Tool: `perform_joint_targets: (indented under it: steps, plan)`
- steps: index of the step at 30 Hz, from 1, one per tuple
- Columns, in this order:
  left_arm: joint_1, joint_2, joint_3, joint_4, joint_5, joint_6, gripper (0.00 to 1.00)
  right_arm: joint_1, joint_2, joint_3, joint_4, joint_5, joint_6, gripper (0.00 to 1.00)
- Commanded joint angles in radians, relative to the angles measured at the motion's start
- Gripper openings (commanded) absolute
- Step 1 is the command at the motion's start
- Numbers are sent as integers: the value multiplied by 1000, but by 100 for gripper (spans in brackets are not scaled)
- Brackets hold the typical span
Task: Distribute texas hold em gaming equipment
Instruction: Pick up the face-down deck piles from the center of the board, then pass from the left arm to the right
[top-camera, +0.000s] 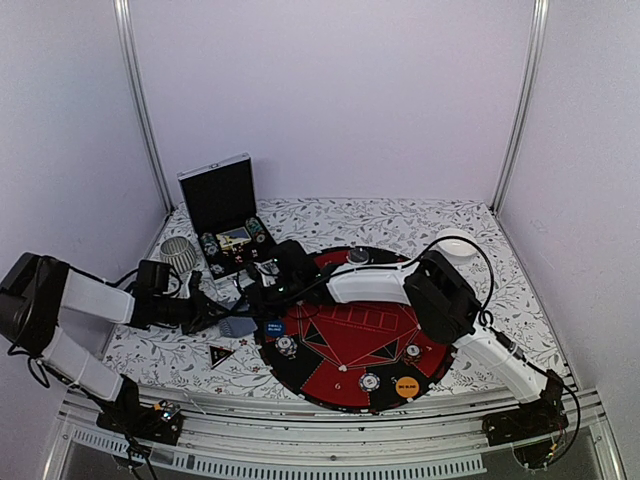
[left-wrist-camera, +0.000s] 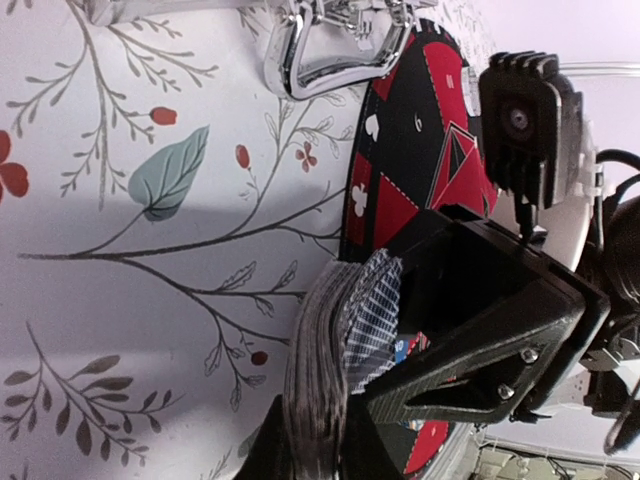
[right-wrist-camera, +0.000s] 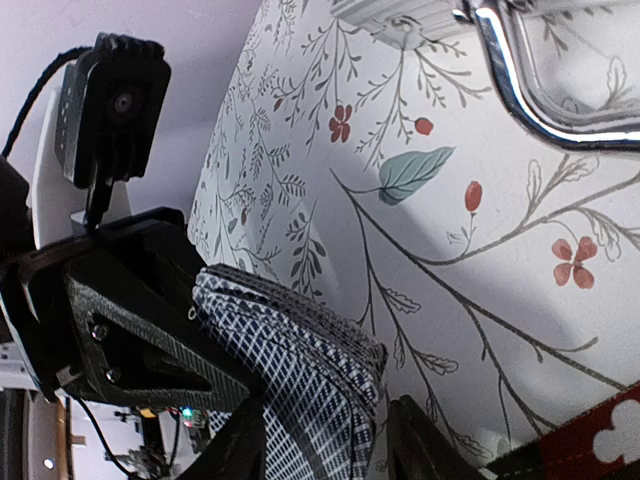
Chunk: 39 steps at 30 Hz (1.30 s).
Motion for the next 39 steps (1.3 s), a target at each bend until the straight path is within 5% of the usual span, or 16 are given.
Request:
perform_joint_targets:
  steps: [1,7,13,29,35,39]
  plan:
    - [6,-102,-19,9,29,13,0,-18,-127,-54,5,0,-60,47]
    - [5,-452,11,-96,-10,12,0,-33,-359,-220,10,28,-223,61]
    - [2,-739,104,-190,-4,6,0,-18,-572,-375,186,-31,-295,65]
    - [0,-865,158,-122,175,-101,0,65,-520,-249,260,-50,-338,70]
    - [-1,-863,148,-62,230,-131,0,72,-497,-236,263,-28,-338,57]
    - [-2,-869,148,-60,238,-125,0,72,-494,-236,261,-38,-336,26]
